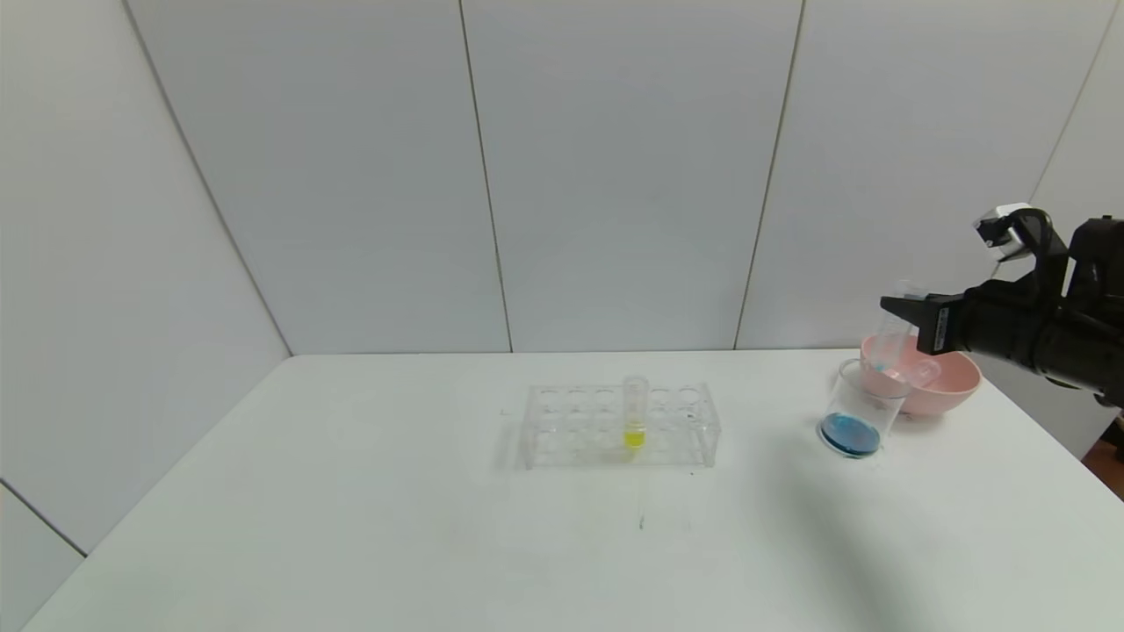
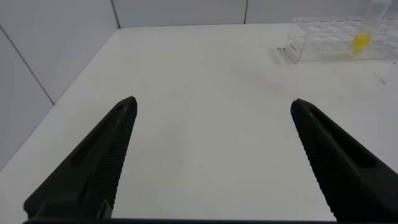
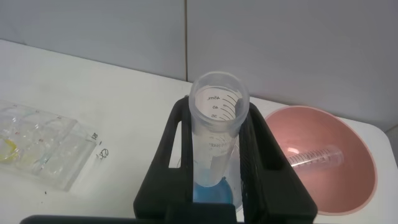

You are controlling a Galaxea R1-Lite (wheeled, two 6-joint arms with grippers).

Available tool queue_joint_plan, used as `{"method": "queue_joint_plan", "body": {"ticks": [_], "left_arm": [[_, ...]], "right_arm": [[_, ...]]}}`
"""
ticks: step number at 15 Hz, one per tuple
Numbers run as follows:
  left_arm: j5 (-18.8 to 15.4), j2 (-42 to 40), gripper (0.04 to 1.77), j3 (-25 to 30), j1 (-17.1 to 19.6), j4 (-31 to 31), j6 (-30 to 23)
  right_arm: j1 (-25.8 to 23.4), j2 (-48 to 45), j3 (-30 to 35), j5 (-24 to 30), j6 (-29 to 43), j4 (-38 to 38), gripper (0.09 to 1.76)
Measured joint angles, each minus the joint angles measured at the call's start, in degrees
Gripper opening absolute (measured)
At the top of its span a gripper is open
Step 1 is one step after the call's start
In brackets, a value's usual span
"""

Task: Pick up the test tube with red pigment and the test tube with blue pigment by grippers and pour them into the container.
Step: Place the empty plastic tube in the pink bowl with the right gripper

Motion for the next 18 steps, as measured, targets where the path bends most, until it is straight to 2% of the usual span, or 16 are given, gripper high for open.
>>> {"method": "queue_joint_plan", "body": {"ticks": [3, 7, 10, 13, 17, 18], "left_arm": [[0.0, 0.0, 1.76, 0.0, 0.0, 0.0, 0.0], [0.0, 0.0, 1.76, 0.0, 0.0, 0.0, 0.0], [0.0, 0.0, 1.76, 0.0, 0.0, 0.0, 0.0], [0.0, 0.0, 1.76, 0.0, 0.0, 0.0, 0.0], [0.0, 0.0, 1.76, 0.0, 0.0, 0.0, 0.0], [0.0, 0.0, 1.76, 0.0, 0.0, 0.0, 0.0]], "right_arm": [[-2.5, 0.6, -1.1, 0.2, 0.0, -0.2, 0.49], [-8.3, 4.6, -7.0, -0.1, 0.0, -0.2, 0.49], [-11.2, 10.1, -12.3, -3.4, 0.2, -0.1, 0.49], [-12.2, 16.3, -18.1, -7.5, 2.7, -0.2, 0.49], [-12.4, 20.0, -19.6, -7.3, 3.2, -2.5, 0.49], [-12.4, 20.6, -19.6, -7.2, 3.2, -2.7, 0.56]]}}
